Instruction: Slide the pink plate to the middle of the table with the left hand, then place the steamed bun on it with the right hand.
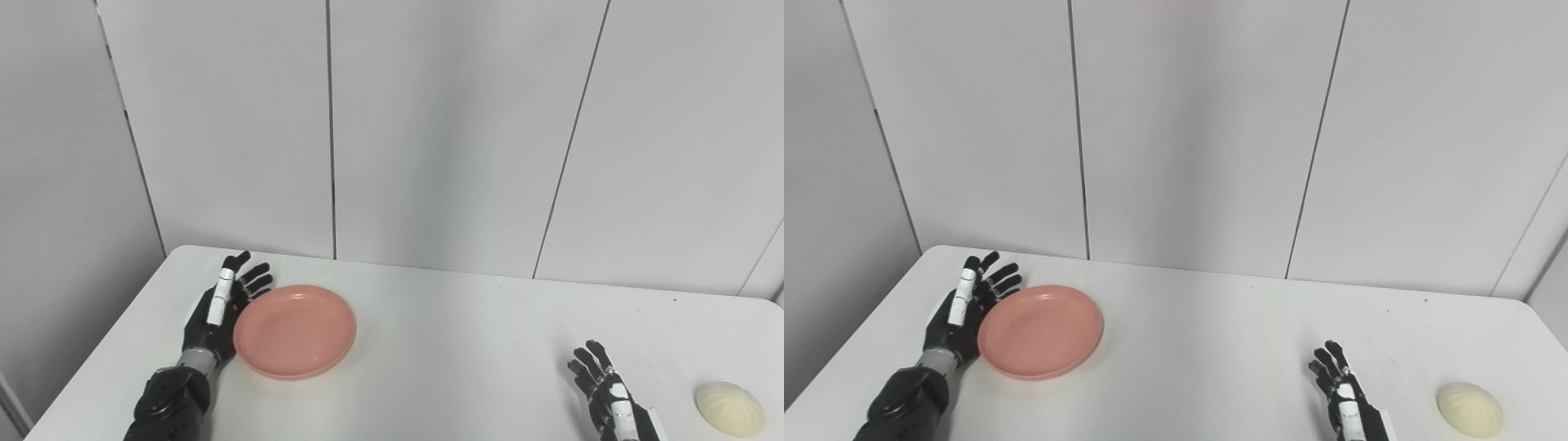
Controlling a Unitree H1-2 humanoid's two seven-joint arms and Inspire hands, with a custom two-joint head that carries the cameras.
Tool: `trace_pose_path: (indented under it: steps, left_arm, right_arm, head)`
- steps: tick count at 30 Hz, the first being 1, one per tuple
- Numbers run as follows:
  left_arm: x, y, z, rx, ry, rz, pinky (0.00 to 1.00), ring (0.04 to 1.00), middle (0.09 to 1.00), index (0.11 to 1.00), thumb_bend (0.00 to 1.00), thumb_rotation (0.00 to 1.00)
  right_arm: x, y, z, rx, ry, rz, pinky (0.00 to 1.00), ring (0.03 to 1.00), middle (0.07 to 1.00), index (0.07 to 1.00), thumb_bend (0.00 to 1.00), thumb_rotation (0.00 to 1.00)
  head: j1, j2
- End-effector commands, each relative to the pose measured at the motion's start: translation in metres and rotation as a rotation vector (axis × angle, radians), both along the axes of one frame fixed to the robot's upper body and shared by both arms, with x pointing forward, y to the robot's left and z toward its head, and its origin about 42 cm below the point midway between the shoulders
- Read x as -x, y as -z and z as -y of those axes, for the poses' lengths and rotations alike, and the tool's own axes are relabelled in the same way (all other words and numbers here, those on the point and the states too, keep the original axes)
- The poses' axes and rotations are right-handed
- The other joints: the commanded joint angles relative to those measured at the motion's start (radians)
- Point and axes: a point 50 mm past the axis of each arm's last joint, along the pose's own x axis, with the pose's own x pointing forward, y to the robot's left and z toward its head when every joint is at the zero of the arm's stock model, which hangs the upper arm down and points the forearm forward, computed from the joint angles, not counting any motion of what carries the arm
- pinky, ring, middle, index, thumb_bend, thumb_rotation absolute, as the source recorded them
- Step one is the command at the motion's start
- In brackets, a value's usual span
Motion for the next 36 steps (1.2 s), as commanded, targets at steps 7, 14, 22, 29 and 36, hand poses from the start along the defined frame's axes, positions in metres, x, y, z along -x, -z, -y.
trace_pose_path:
  steps: [7, 14, 22, 29, 36]
  left_arm:
    - [-0.017, -0.028, 0.036, -0.024, 0.079, 0.061, 0.8, 0.817, 0.813, 0.921, 0.84, 0.85]
    - [-0.015, -0.028, 0.058, 0.004, 0.12, 0.057, 0.82, 0.832, 0.835, 0.928, 0.84, 0.85]
    - [-0.015, -0.03, 0.064, 0.011, 0.146, 0.05, 0.85, 0.851, 0.838, 0.918, 0.85, 0.84]
    - [-0.019, -0.03, 0.08, 0.006, 0.162, 0.038, 0.86, 0.843, 0.832, 0.925, 0.84, 0.86]
    - [-0.021, -0.026, 0.107, 0.009, 0.226, 0.021, 0.86, 0.854, 0.842, 0.929, 0.84, 0.88]
  right_arm:
    - [0.007, 0.009, -0.011, -0.002, 0.015, -0.036, 0.95, 0.888, 0.907, 0.931, 0.84, 0.94]
    - [0.006, 0.006, -0.02, 0.005, 0.015, -0.033, 0.94, 0.88, 0.895, 0.918, 0.89, 0.93]
    - [0.004, 0.002, -0.038, 0.024, 0.008, -0.027, 0.93, 0.88, 0.893, 0.929, 0.86, 0.96]
    - [0.004, -0.001, -0.049, 0.036, 0.015, -0.035, 0.94, 0.885, 0.892, 0.92, 0.85, 0.96]
    - [0.005, -0.004, -0.055, 0.043, 0.012, -0.037, 0.94, 0.893, 0.9, 0.93, 0.81, 0.98]
  head:
    - [-0.038, 0.016]
    - [-0.09, 0.034]
    - [-0.222, 0.053]
    - [-0.273, 0.069]
    - [-0.328, 0.077]
